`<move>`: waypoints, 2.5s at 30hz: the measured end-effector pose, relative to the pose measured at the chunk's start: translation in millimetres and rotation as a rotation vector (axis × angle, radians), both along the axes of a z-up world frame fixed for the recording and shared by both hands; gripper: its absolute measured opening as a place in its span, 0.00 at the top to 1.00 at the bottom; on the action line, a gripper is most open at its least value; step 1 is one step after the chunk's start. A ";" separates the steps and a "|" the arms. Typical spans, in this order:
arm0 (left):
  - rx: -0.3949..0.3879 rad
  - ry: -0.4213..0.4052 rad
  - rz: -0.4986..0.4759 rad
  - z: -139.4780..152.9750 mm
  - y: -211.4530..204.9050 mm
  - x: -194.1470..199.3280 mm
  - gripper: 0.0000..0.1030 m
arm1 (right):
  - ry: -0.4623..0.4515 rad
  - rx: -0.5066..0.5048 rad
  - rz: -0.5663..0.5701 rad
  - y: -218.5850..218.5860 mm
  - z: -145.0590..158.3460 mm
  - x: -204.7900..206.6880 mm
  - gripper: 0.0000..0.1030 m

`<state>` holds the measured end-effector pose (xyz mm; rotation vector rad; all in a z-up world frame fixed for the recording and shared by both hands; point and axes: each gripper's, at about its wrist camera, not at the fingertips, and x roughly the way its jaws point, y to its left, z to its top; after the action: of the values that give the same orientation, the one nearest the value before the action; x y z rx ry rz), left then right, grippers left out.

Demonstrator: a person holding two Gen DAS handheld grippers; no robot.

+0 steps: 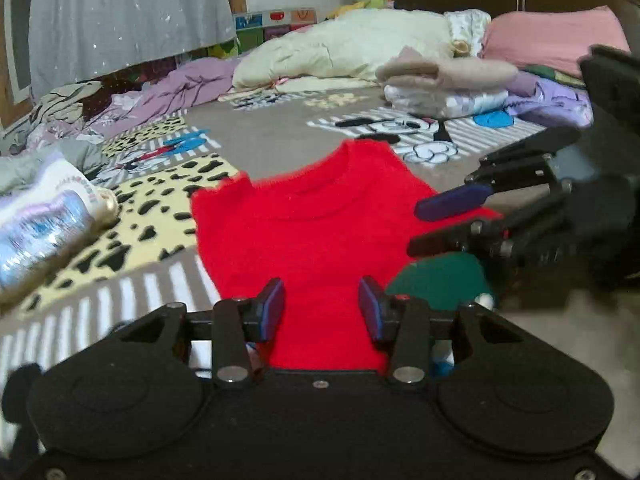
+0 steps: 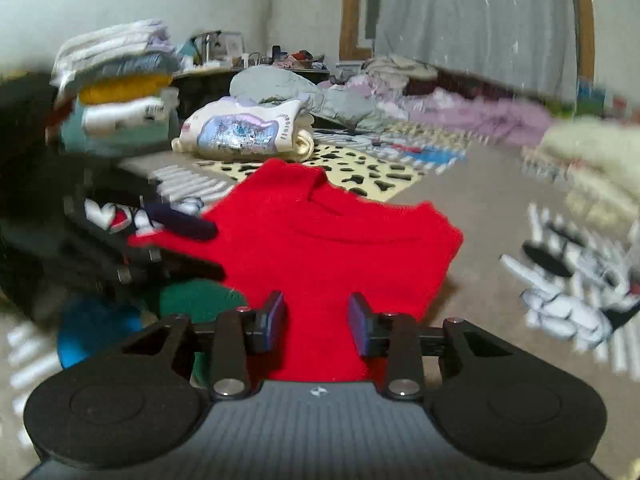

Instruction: Fold clothes

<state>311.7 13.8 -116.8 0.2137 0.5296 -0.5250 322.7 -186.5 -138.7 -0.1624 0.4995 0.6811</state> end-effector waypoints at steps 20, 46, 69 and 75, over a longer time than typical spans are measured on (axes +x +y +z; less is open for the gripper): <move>-0.157 -0.051 0.088 16.9 18.5 56.9 0.49 | 0.099 0.144 -0.099 -17.8 -3.5 65.9 0.48; -0.105 -0.097 0.071 33.7 5.6 -19.2 0.51 | -0.132 0.114 -0.075 -9.1 36.4 -38.1 0.58; -0.438 0.161 0.312 7.0 46.8 -12.3 0.37 | 0.233 0.490 -0.335 -66.3 -2.8 -28.0 0.35; -0.580 0.282 0.342 -4.2 57.0 11.8 0.34 | 0.395 0.630 -0.363 -75.8 -23.4 4.2 0.35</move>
<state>323.5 70.8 -121.0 -0.5038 0.6489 -0.3551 326.9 -262.3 -162.2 0.6541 0.6468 0.4837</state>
